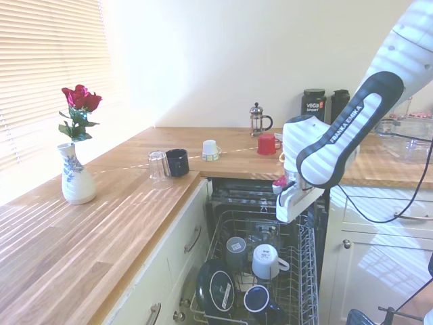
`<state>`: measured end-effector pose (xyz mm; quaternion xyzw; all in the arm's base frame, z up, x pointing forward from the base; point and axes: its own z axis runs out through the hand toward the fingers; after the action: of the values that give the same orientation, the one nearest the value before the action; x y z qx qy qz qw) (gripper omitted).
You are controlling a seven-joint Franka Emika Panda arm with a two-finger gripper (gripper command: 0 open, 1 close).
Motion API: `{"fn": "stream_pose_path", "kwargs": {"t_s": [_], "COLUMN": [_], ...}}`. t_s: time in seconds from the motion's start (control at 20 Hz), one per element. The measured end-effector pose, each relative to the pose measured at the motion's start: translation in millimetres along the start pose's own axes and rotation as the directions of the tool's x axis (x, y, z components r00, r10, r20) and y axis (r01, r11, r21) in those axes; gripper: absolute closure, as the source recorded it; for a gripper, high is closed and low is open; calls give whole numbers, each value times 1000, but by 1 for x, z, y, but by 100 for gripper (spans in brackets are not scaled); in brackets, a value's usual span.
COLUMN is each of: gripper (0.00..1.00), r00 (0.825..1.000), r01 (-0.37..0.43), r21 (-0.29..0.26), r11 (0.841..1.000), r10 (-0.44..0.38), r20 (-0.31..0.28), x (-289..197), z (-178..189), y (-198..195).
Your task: Unload the mug from the dish rack
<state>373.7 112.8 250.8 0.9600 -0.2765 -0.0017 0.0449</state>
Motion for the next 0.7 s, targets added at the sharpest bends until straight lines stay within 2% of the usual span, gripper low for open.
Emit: {"fn": "stream_pose_path", "kwargs": {"t_s": [0.15,0.4,0.7], "gripper": [0,0,0], "r00": [998,985,972], "r01": [62,170,226], "r21": [-37,-84,-150], "r11": [997,982,962], "r10": [-61,-165,-214], "r20": [25,55,94], "x": [-25,-56,-59], "z": [27,58,102], "y": [-24,-72,-100]}}
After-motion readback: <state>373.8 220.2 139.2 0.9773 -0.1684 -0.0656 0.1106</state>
